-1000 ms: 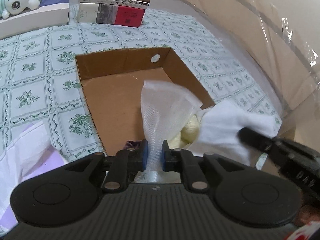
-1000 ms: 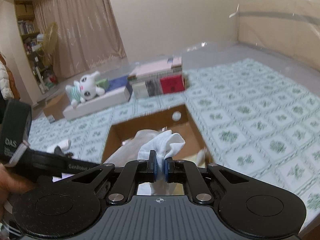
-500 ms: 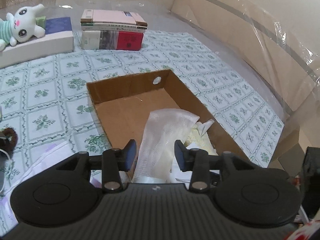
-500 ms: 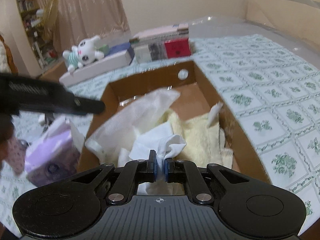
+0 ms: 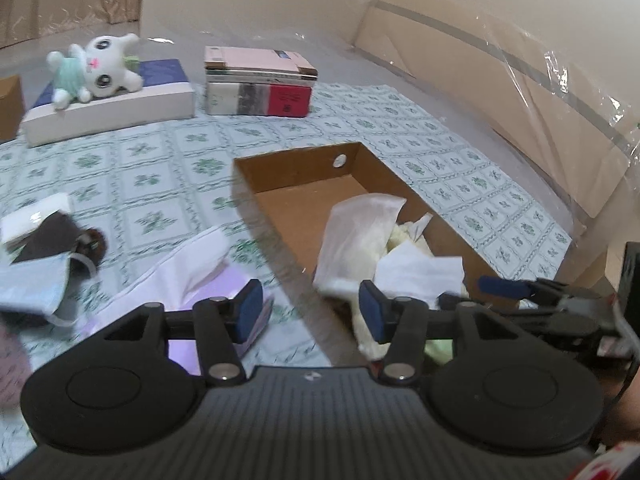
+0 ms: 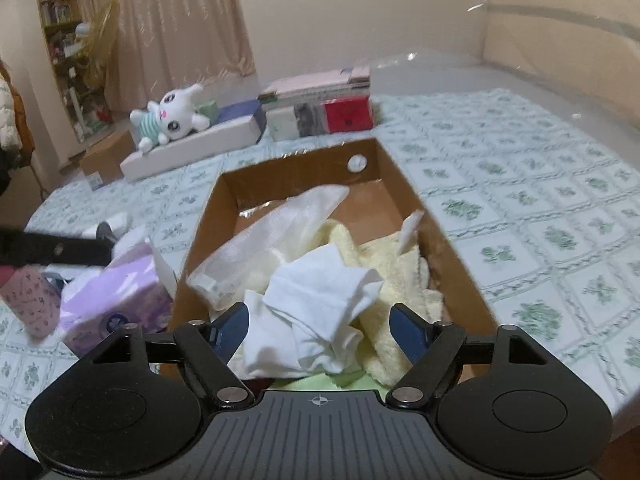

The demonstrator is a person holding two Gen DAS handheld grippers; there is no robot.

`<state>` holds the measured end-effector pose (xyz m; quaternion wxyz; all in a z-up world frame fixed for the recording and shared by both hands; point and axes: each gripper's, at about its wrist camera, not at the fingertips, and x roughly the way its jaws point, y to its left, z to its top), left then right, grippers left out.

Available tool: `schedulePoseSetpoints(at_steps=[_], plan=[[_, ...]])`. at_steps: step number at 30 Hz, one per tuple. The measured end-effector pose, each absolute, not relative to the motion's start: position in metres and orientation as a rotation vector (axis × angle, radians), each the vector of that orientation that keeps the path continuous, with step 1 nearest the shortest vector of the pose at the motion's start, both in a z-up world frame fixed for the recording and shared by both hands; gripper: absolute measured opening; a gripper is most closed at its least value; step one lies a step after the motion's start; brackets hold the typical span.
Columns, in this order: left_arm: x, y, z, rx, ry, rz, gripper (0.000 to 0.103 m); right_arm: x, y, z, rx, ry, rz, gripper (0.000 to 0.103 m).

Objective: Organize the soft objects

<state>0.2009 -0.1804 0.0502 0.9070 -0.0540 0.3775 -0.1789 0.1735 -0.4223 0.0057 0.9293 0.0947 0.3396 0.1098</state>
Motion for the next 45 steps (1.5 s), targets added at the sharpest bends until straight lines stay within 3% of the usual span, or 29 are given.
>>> schedulePoseSetpoints(at_steps=[6,10,23,45], plan=[[0.154,-0.156,0.051,-0.116,0.770,-0.347,0.052,0.127,-0.421,0.024,0.337,0.661,0.163,0.077],[0.122,-0.142,0.051,-0.073,0.746,-0.319,0.062,0.100,-0.406,0.036,0.351,0.638,0.168,0.077],[0.052,-0.069,0.050,-0.052,0.711,-0.213,0.072,0.052,-0.325,0.052,0.334,0.647,0.287,0.077],[0.009,0.033,0.041,-0.094,0.697,-0.092,0.073,0.043,-0.239,0.062,0.235,0.662,0.369,0.077]])
